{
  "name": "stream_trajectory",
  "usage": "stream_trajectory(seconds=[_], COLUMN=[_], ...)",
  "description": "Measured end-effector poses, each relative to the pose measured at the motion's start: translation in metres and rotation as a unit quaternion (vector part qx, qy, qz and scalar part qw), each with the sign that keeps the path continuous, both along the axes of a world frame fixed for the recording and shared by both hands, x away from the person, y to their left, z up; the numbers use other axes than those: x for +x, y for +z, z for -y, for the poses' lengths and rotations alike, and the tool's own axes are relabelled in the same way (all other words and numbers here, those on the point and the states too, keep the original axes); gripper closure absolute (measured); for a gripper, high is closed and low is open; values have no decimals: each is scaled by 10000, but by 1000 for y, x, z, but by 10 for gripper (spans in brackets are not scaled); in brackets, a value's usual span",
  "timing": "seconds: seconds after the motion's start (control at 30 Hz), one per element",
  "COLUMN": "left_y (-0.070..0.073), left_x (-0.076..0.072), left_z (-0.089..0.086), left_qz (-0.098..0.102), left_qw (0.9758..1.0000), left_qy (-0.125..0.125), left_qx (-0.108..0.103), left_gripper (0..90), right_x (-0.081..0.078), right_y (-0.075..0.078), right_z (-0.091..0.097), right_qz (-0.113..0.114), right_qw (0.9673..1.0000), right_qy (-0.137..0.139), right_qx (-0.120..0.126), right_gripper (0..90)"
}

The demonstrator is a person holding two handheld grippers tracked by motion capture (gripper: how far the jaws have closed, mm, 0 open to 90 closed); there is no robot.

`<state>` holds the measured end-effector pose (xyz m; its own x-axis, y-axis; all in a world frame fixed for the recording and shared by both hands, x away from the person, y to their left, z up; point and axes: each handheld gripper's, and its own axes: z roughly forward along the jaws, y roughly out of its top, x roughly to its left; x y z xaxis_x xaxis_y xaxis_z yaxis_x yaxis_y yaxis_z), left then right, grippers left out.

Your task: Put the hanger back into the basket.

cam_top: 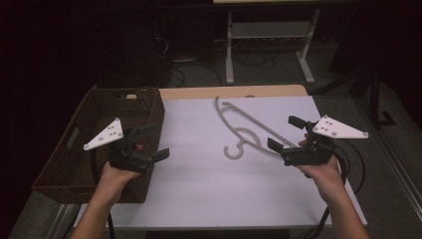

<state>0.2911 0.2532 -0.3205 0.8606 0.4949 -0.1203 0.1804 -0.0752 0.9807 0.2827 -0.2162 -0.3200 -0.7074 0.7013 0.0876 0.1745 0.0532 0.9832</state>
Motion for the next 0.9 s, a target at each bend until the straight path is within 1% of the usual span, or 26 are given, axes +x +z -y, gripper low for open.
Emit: stream_trajectory(seconds=[0.07,0.17,0.23,0.3,0.33,0.4,0.43,0.5,0.53,0.6,0.63,0.67,0.77,0.9], left_y=[0,0,-1,-2,-2,-4,-4,-7,-7,-13,-13,-16,-21,-29], left_x=[0,0,1,2,2,4,4,7,7,9,9,9,10,11], left_z=[5,14,19,24,24,32,32,42,42,51,51,55,59,62], left_qz=[-3,-66,-77,-103,-103,-149,-149,-196,-196,-259,-259,-299,-359,-431], left_qw=[9999,9998,9996,9992,9992,9989,9989,9983,9983,9975,9975,9971,9961,9962], left_qy=[-49,-96,-114,-161,-161,-233,-233,-327,-327,-412,-412,-465,-529,-535], left_qx=[108,182,260,349,349,366,366,429,429,511,511,526,607,538], left_gripper=[0,0,0,0,0,0,0,0,0,0,0,0,0,0], right_x=[1,4,5,7,9,12,14,17,19,22,22,27,32,40], right_y=[0,-1,-2,-4,-4,-6,-7,-9,-9,-10,-10,-12,-13,-13], right_z=[-1,-1,-2,-2,-3,-3,-4,-5,-6,-6,-6,-5,-5,-3], right_qz=[23,-47,-66,-120,-168,-178,-199,-254,-277,-303,-303,-324,-367,-407], right_qw=[10000,10000,9998,9997,9997,9995,9994,9992,9989,9987,9987,9983,9977,9967], right_qy=[11,2,16,21,29,39,40,35,47,70,70,58,40,29], right_qx=[-31,-63,-163,-192,-201,-248,-263,-318,-363,-416,-416,-482,-571,-701], right_gripper=[0,0,0,0,0,0,0,0,0,0,0,0,0,0])
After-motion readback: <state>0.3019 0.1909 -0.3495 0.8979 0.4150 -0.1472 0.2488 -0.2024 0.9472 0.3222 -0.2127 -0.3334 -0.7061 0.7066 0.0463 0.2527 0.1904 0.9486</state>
